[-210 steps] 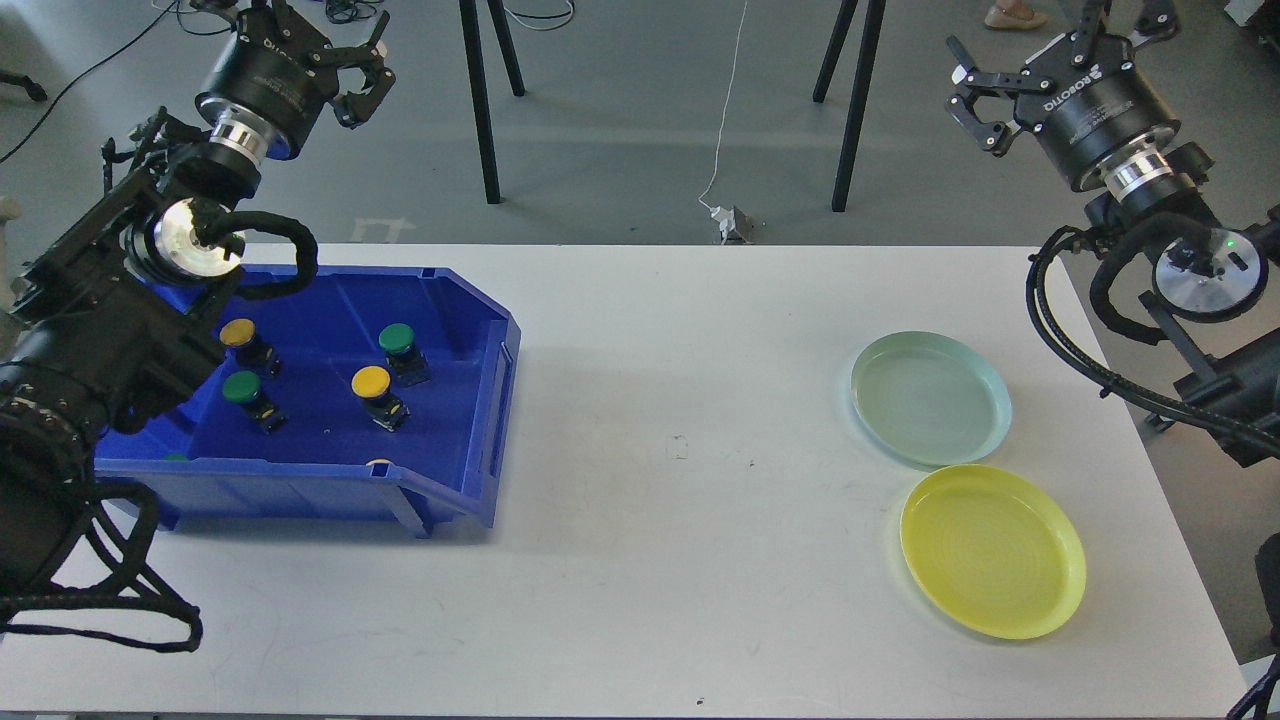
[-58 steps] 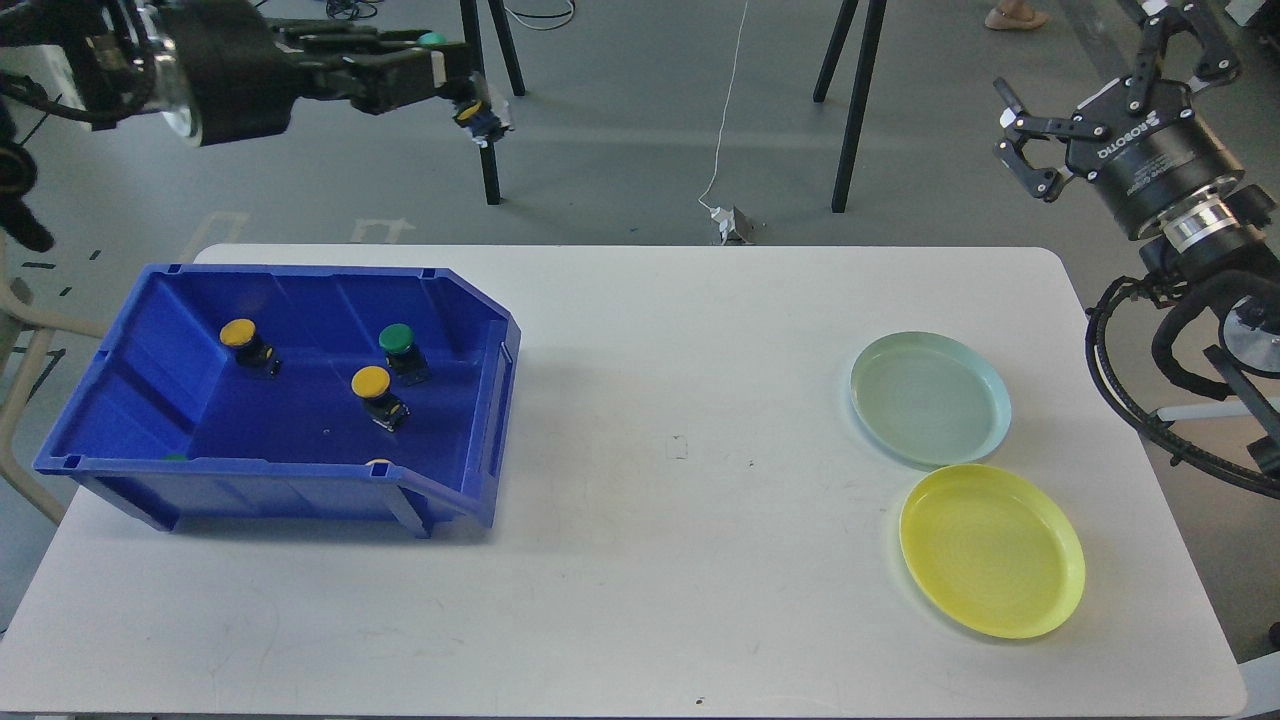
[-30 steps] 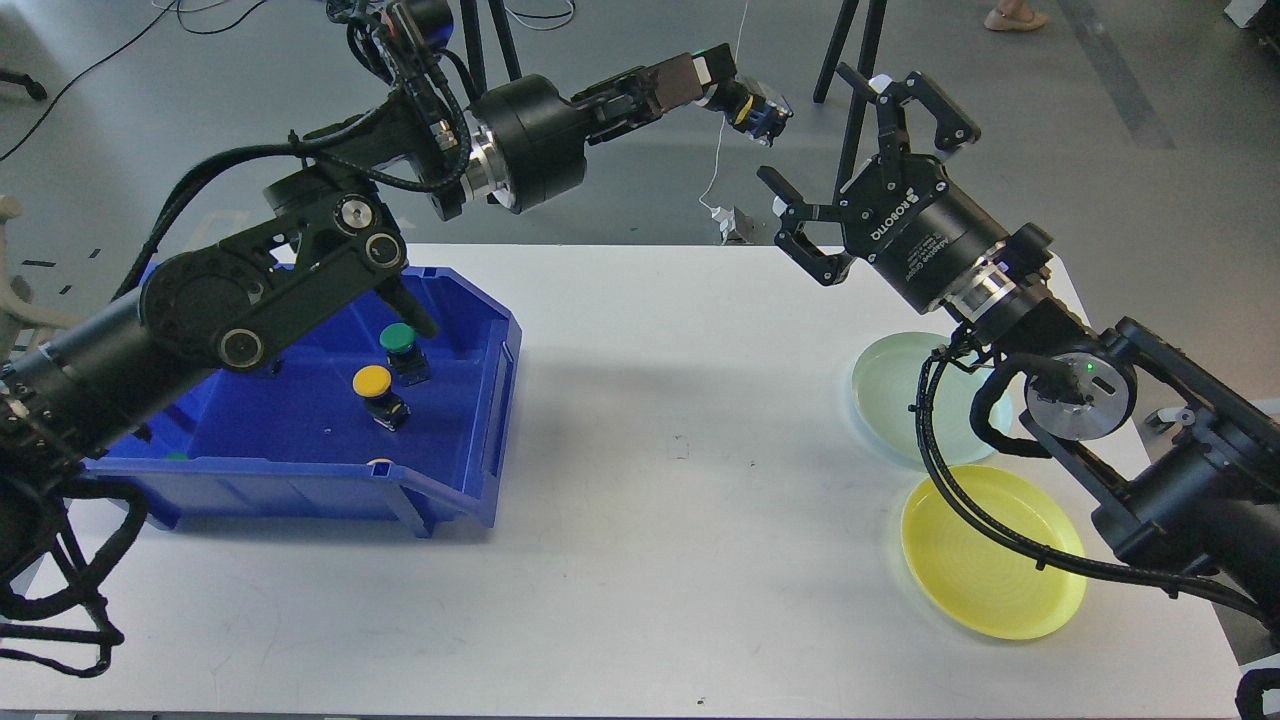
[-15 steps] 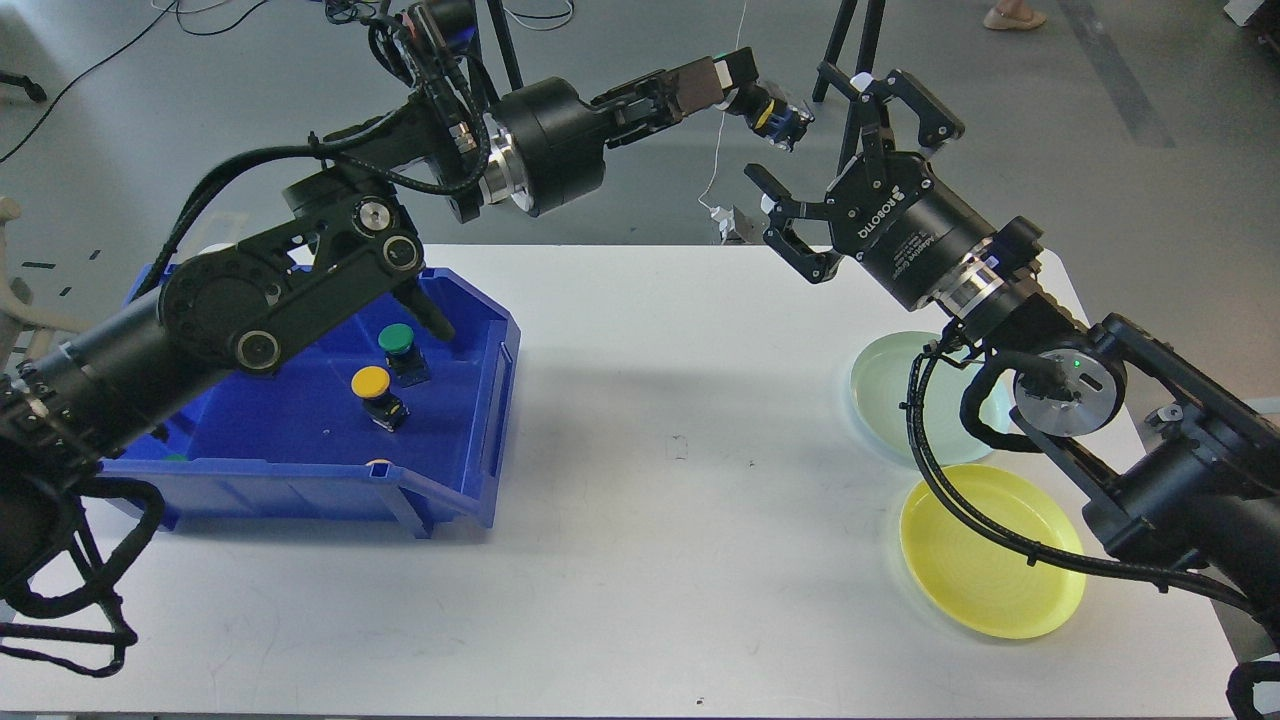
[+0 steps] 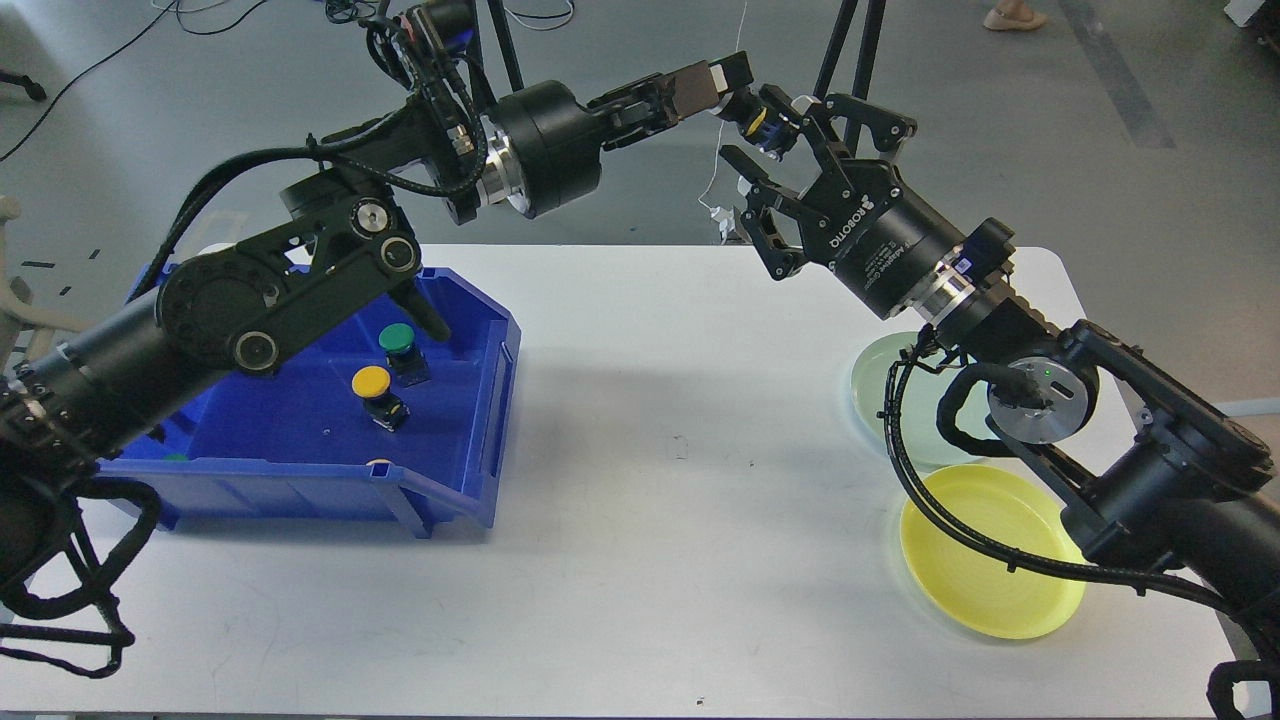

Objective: Pass button and place on color plate
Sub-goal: 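Pass the green button from the left gripper to the right gripper, then lower the green button onto the pale green plate and release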

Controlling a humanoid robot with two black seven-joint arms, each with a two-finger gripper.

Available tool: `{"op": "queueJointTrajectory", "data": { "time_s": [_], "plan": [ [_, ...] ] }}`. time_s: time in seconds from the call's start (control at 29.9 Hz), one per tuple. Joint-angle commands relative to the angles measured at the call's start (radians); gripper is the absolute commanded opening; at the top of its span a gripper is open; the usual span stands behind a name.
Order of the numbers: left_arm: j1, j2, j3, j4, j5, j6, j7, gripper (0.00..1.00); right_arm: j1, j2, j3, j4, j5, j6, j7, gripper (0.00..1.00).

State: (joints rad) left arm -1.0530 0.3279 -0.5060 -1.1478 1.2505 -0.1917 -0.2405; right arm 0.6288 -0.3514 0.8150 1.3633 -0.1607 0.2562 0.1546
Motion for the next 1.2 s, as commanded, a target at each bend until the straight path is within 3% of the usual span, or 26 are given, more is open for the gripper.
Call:
{"op": "queueJointTrajectory", "data": {
  "time_s": [0.0, 0.23, 0.47, 0.67, 0.87, 1.04, 1.17],
  "plan": [
    [0.001, -0.003, 0.000, 0.000, 0.000, 0.000, -0.002, 0.24, 0.002, 0.000, 0.000, -0.001, 0.000, 0.000, -0.001, 0.22],
    [-0.001, -0.001, 0.001, -0.001, 0.000, -0.011, 0.000, 0.27, 0.000, 0.000, 0.001, -0.003, 0.000, -0.006, -0.001, 0.22],
    [0.002, -0.001, -0.009, -0.001, -0.008, -0.006, 0.000, 0.72, -0.001, -0.012, 0.001, 0.000, 0.001, -0.003, -0.001, 0.23],
    [0.005, -0.001, -0.017, 0.013, -0.023, -0.005, -0.014, 0.94, -0.021, -0.061, 0.016, 0.014, 0.003, 0.000, 0.000, 0.23],
    [0.005, 0.005, -0.045, 0.102, -0.241, -0.005, -0.017, 0.99, -0.135, -0.216, 0.044, 0.033, 0.003, 0.006, 0.000, 0.24],
    [0.004, 0.016, -0.046, 0.108, -0.347, -0.008, -0.017, 0.99, -0.230, -0.357, 0.033, 0.017, 0.000, 0.008, -0.009, 0.25],
    [0.005, 0.016, -0.045, 0.108, -0.348, -0.009, -0.022, 0.99, -0.279, -0.388, 0.024, -0.073, -0.031, 0.008, -0.012, 0.29]
  ]
}}
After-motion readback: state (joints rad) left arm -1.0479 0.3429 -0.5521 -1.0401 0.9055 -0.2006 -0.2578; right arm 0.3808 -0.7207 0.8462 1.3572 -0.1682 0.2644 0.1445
